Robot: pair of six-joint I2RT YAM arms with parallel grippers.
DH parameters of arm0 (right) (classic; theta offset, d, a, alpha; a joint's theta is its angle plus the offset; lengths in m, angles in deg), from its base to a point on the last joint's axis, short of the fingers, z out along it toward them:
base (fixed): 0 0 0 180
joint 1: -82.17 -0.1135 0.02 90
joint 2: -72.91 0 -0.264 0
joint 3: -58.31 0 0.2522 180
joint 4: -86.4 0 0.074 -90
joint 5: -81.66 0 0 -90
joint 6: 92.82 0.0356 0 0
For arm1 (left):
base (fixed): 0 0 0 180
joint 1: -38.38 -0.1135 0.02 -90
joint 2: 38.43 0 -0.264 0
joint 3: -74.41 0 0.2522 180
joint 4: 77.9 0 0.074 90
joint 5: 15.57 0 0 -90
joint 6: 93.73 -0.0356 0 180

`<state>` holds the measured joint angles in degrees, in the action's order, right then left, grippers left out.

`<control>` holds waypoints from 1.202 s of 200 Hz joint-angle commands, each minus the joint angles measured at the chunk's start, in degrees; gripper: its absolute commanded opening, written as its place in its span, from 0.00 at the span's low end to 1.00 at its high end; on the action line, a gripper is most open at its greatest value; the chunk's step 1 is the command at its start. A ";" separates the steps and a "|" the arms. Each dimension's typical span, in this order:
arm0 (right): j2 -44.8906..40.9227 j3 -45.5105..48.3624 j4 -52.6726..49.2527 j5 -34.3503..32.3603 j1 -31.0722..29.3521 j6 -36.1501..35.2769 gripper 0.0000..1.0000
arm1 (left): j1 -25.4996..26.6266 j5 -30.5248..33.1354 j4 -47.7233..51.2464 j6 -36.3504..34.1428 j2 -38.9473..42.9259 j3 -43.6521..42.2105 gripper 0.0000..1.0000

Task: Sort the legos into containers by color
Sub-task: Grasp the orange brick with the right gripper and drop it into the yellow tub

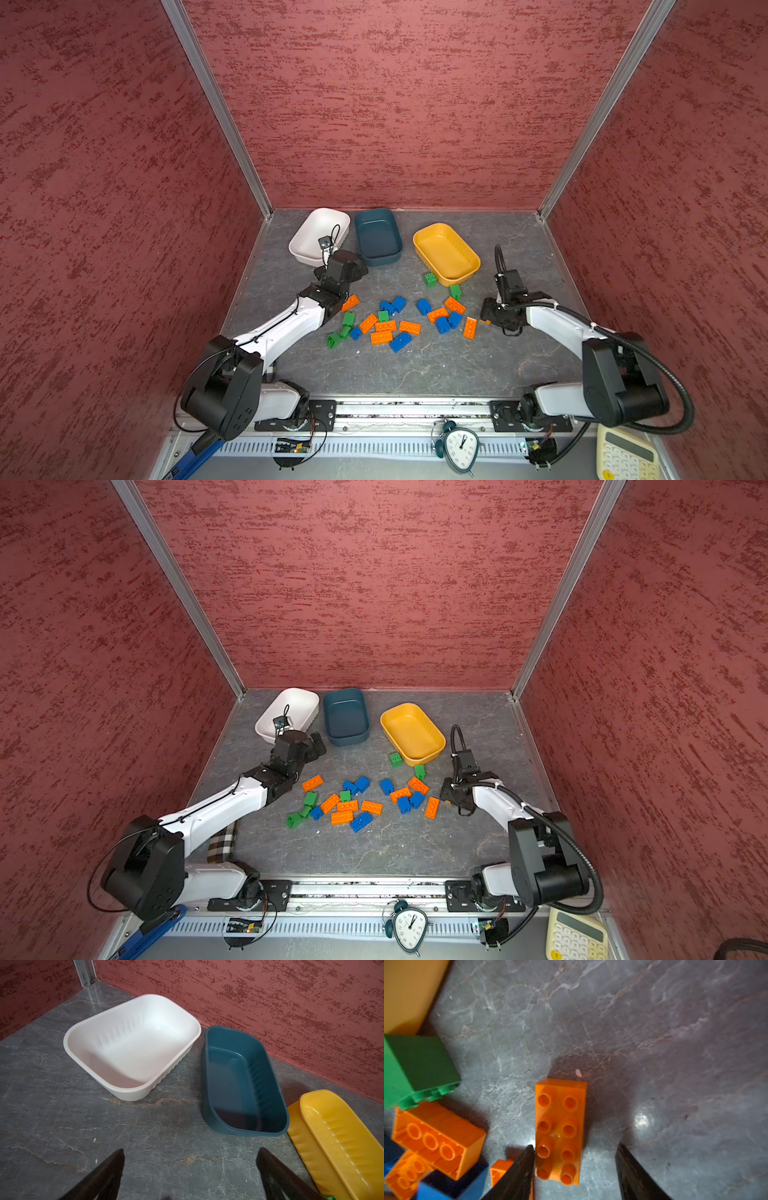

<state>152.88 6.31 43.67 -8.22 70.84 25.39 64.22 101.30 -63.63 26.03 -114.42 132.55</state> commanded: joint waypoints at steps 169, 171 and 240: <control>-11.77 -8.48 15.54 1.82 -2.65 -7.06 0.23 | 5.25 -1.03 -2.17 -0.23 -0.21 2.20 0.99; -11.34 -8.90 16.08 2.30 -2.64 -7.10 0.23 | 5.26 -1.08 -2.05 -0.18 -0.21 2.27 0.99; 12.79 -27.88 16.12 3.12 -2.64 -12.91 0.25 | 6.21 -0.03 1.94 1.18 0.77 2.64 0.99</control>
<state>159.61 -16.40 59.50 -5.45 68.44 16.19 69.82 100.45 -63.73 26.71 -114.40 134.03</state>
